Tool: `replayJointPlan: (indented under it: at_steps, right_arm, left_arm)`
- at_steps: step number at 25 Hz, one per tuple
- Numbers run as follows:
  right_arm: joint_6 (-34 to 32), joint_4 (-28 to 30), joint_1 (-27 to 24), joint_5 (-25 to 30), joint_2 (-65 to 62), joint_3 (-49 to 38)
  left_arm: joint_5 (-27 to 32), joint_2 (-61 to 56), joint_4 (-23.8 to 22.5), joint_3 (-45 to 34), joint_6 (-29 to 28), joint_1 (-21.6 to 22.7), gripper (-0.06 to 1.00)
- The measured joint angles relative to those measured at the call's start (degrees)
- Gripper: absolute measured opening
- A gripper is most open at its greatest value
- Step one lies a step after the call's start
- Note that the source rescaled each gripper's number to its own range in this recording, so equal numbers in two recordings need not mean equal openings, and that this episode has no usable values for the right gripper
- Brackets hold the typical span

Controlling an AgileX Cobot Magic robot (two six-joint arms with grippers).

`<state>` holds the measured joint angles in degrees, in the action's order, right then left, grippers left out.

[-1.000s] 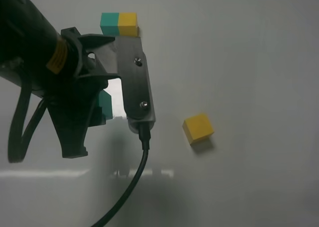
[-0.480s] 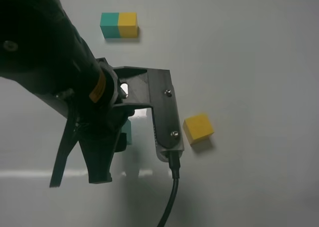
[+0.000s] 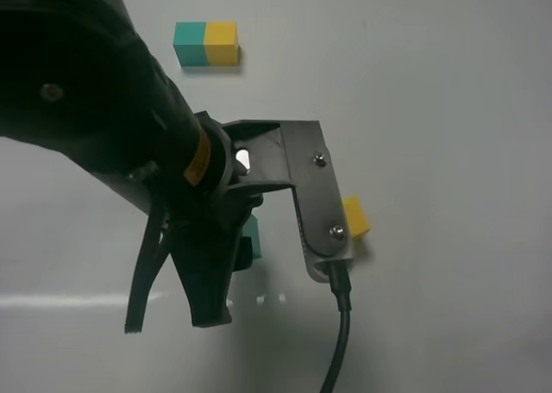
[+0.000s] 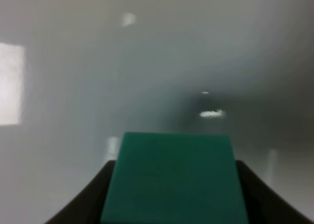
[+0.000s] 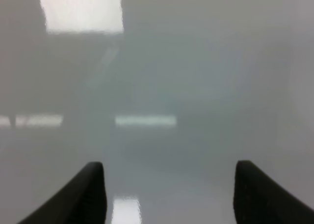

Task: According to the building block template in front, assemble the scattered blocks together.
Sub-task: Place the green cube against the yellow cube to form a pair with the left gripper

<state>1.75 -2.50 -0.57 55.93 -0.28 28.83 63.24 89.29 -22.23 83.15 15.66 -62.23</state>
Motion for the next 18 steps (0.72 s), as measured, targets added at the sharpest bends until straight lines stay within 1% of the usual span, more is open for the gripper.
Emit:
replayJointPlan:
  at_steps: [3,6,10,15,18]
  right_arm:
    - [0.00,0.00,0.00,0.00,0.00,0.00]
    - [0.00,0.00,0.00,0.00,0.00,0.00]
    - [0.00,0.00,0.00,0.00,0.00,0.00]
    - [0.00,0.00,0.00,0.00,0.00,0.00]
    - [0.00,0.00,0.00,0.00,0.00,0.00]
  left_arm:
    - [-0.17,2.73,0.93,1.49,1.75,0.05,0.01]
    - [-0.18,5.21,2.09,4.40,2.26,0.11,0.01]
    - [-0.07,8.38,2.01,9.11,4.48,0.29,0.01]
    - [2.48,12.85,1.63,15.04,6.63,0.29,0.01]
    - [3.97,15.48,2.40,18.03,7.56,0.39,0.01]
